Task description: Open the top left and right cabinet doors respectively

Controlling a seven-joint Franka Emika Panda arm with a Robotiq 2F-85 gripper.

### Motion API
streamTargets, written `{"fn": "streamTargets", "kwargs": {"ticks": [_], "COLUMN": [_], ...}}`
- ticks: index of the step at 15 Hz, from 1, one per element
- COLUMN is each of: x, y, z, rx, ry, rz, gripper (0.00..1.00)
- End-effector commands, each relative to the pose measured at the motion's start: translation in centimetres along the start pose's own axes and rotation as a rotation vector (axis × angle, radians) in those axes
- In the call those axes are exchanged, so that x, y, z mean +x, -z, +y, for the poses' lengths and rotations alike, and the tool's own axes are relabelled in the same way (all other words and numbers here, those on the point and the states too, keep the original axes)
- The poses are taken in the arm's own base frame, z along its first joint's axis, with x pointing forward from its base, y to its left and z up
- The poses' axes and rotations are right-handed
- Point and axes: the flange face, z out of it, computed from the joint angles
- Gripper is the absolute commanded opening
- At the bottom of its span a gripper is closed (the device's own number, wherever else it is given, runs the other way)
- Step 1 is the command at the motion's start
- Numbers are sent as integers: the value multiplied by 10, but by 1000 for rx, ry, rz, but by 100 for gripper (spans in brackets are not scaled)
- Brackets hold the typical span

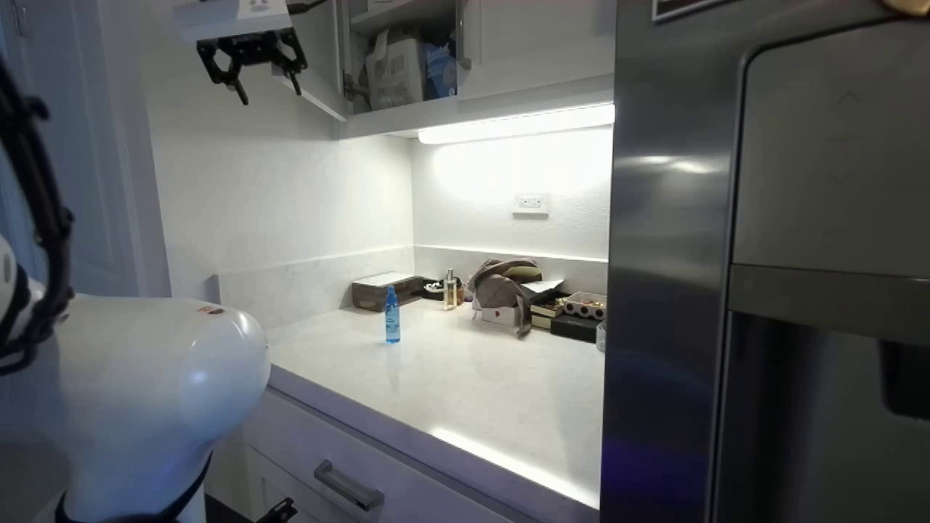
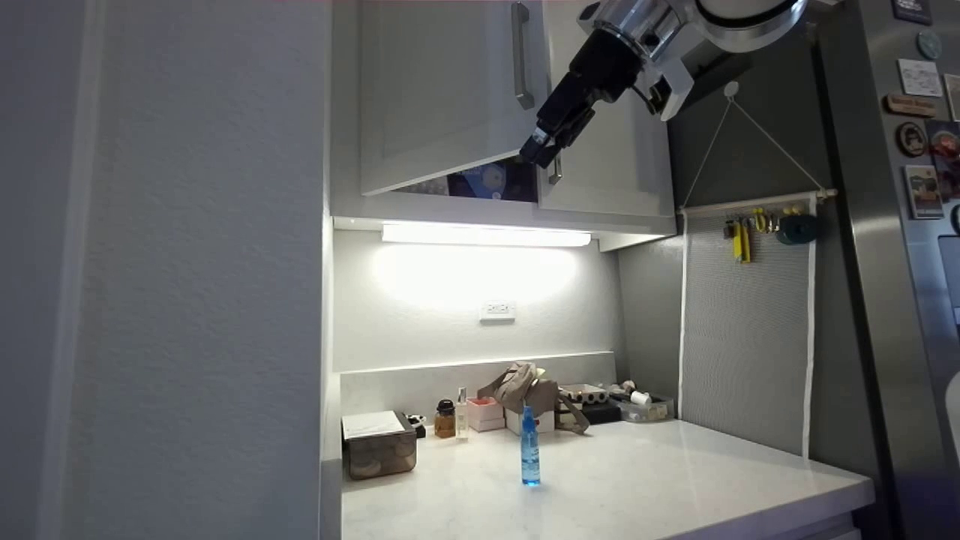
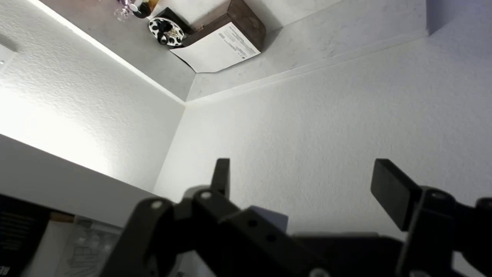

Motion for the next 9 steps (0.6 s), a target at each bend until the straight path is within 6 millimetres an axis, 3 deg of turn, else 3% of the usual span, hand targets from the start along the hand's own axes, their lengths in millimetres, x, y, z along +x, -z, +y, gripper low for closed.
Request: {"fn": "streamTargets", "kwargs": {"ticks": [1,5,9], "x": [2,2,-3], "y": [-6,-12,-21], "z": [-18,-39,-73], "rx": [23,36,49], "ry": [63,118,202], "rz": [40,90,119], "gripper": [100,100,100]}}
